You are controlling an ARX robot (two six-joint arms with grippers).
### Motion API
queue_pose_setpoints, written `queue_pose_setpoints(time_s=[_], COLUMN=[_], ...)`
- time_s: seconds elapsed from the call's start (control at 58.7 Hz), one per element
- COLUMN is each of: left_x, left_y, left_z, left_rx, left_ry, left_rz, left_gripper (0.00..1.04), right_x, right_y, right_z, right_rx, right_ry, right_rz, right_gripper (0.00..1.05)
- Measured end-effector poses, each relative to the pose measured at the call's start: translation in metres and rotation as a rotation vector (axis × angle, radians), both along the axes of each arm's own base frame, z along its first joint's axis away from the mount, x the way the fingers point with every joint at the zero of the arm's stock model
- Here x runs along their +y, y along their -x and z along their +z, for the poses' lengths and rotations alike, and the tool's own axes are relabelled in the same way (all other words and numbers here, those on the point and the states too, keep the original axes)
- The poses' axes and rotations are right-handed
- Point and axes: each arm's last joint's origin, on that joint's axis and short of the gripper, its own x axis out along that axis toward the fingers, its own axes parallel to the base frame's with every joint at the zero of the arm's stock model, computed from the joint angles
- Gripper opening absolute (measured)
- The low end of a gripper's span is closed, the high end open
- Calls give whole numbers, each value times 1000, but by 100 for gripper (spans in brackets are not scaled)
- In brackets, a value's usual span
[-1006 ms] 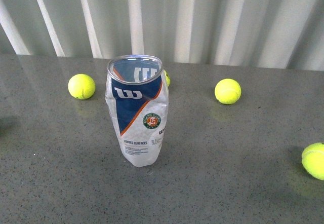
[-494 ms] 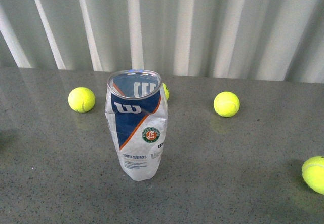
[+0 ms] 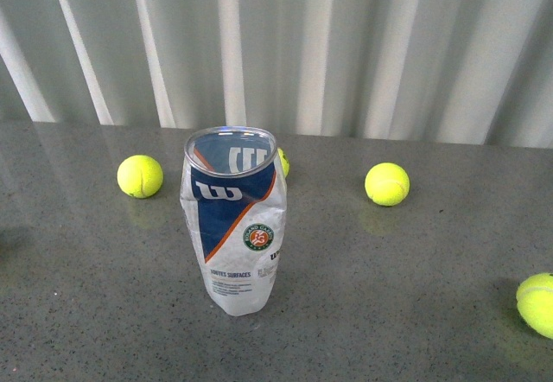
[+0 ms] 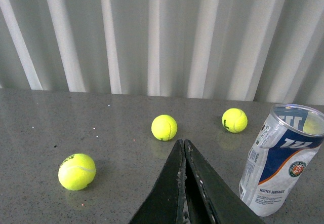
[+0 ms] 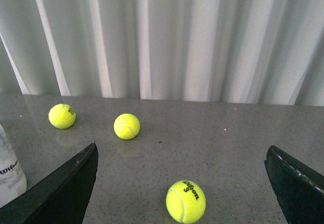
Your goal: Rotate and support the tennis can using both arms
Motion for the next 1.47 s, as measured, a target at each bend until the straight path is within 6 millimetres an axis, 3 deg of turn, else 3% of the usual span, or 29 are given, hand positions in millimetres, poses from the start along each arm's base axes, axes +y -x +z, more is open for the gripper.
queue_pose_setpoints(time_s=[0.58,0.903,1.108,1.466], left_x=[0,0,0,0], left_y=[15,15,15,15], left_z=[-3,-3,-3,-3], left_rx=[7,7,7,7], left_ry=[0,0,0,0], left_rz=[0,0,0,0], left_gripper=[4,59,100,98], right_x=[0,0,0,0], right_y=[0,0,0,0], right_z=[0,0,0,0], right_rx=[0,0,0,0], right_ry=[0,0,0,0], right_rz=[0,0,0,0], right_gripper=[98,98,98,98])
